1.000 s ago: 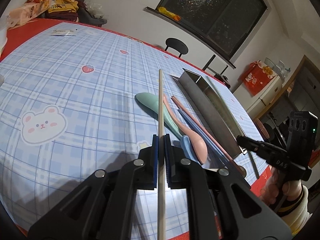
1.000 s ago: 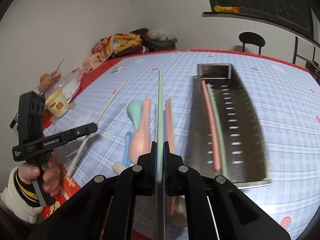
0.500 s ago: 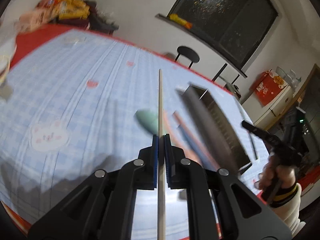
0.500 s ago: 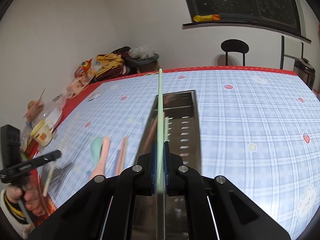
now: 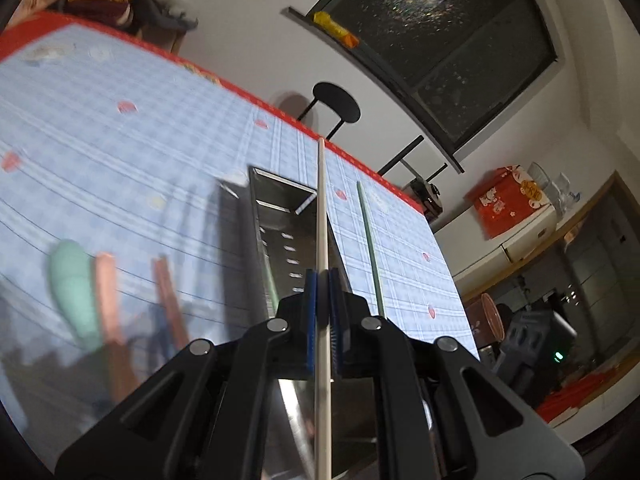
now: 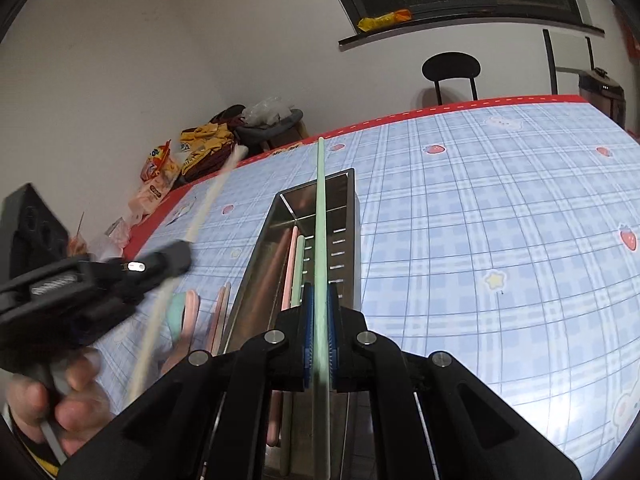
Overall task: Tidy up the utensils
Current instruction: 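Carry both held chopsticks to the steel tray and lower them in, then open both tools to release the chopsticks into the steel tray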
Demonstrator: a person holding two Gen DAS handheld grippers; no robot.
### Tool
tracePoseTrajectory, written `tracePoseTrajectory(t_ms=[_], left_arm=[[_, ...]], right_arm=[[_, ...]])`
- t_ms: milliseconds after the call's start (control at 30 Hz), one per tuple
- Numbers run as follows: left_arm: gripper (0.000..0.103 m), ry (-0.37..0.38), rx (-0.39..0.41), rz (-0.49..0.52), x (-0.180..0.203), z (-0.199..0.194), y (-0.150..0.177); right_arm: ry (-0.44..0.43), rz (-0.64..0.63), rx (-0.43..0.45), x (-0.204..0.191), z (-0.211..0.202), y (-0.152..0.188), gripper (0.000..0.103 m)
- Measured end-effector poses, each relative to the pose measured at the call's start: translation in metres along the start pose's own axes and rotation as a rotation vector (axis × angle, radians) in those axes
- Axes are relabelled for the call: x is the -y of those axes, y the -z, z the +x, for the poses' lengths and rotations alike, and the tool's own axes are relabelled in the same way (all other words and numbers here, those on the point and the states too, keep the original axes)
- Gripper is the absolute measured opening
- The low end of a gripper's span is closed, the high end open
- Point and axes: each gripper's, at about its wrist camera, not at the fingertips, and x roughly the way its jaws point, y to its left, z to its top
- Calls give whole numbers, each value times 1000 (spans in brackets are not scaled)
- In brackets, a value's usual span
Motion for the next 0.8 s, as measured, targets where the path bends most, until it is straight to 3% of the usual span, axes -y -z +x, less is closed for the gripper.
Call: tracePoseTrajectory(t_ms=[233, 600, 667, 733, 800], left_arm=[[10, -41, -39, -34, -2, 34, 3], [10, -76, -62, -59, -9, 51, 7], [12, -76, -65, -62, -10, 51, 7], [23, -75, -64, -49, -8, 50, 7], [28, -85, -56, -31, -6, 47, 6]], right_arm=[[-3, 6, -18, 1, 5, 1, 7], [0, 24, -37, 4, 12, 2, 7], [-2, 26, -34, 4, 12, 2, 7], [0, 29, -24, 5, 9, 1, 7], [10, 29, -13, 6, 6, 0, 8]])
